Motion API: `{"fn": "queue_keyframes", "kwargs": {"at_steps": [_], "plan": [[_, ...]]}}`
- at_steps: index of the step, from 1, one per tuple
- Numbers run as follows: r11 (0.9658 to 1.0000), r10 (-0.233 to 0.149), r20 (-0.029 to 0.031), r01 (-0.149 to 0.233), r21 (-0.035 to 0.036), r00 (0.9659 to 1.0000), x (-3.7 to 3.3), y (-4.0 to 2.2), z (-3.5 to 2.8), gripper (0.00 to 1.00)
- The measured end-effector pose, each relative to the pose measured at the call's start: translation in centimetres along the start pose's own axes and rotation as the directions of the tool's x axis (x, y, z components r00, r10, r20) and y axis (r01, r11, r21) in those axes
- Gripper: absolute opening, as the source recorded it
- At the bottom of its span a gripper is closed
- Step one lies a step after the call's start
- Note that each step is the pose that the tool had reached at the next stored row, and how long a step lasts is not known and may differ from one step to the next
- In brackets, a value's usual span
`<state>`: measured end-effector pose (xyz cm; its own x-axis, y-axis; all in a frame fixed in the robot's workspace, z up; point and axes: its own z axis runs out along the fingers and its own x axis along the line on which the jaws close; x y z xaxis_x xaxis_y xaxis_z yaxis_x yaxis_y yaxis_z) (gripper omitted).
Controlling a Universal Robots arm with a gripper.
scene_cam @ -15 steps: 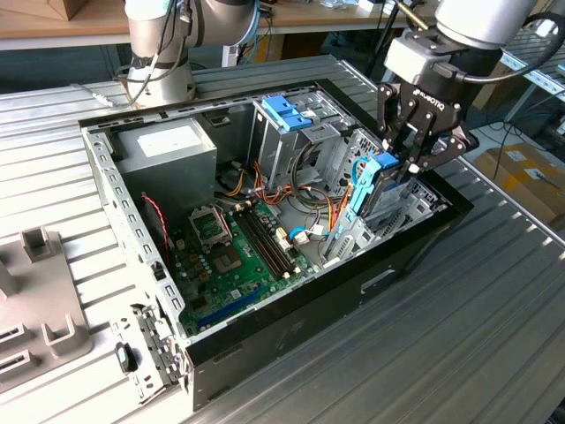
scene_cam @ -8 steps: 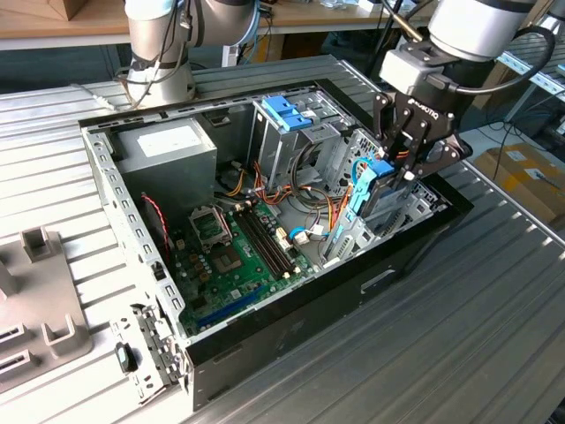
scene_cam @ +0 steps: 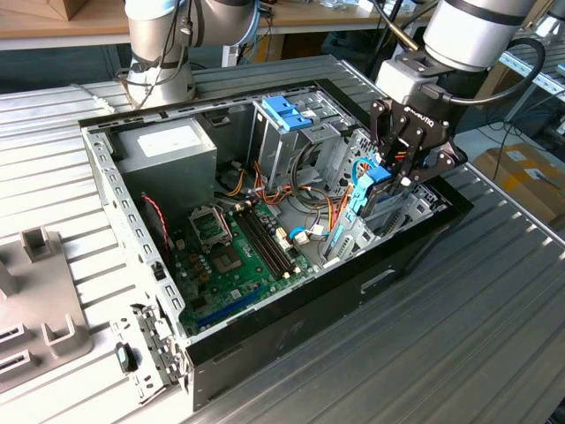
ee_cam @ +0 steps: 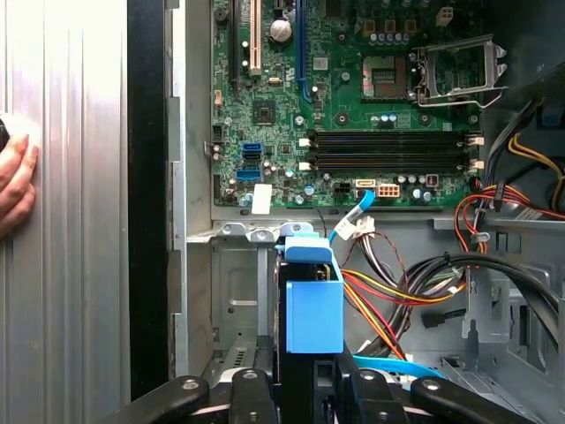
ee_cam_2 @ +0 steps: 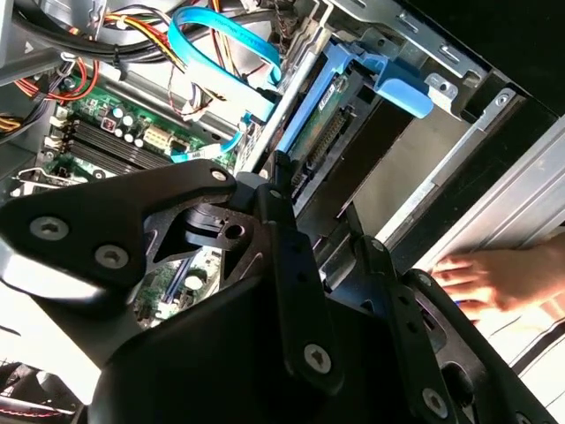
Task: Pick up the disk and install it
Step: 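Insert the disk into the insertion slot, then insert the first disk wire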
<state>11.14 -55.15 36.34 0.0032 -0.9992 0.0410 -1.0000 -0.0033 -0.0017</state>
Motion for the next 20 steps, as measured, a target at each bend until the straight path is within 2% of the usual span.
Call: {"fn": "queue_keyframes", "kwargs": {"at_steps": [3, 5, 20], "plan": [[1.0, 0.0, 0.0003, 0.0, 0.0, 1.0, 0.0, 0.0, 0.02, 0.36], [1.0, 0.0, -0.0001, 0.0, 0.0, 1.0, 0.01, 0.0, 0.0, 0.49], [1.0, 0.0, -0.0001, 0.0, 0.0, 1.0, 0.01, -0.11, -0.03, 0.49]]}}
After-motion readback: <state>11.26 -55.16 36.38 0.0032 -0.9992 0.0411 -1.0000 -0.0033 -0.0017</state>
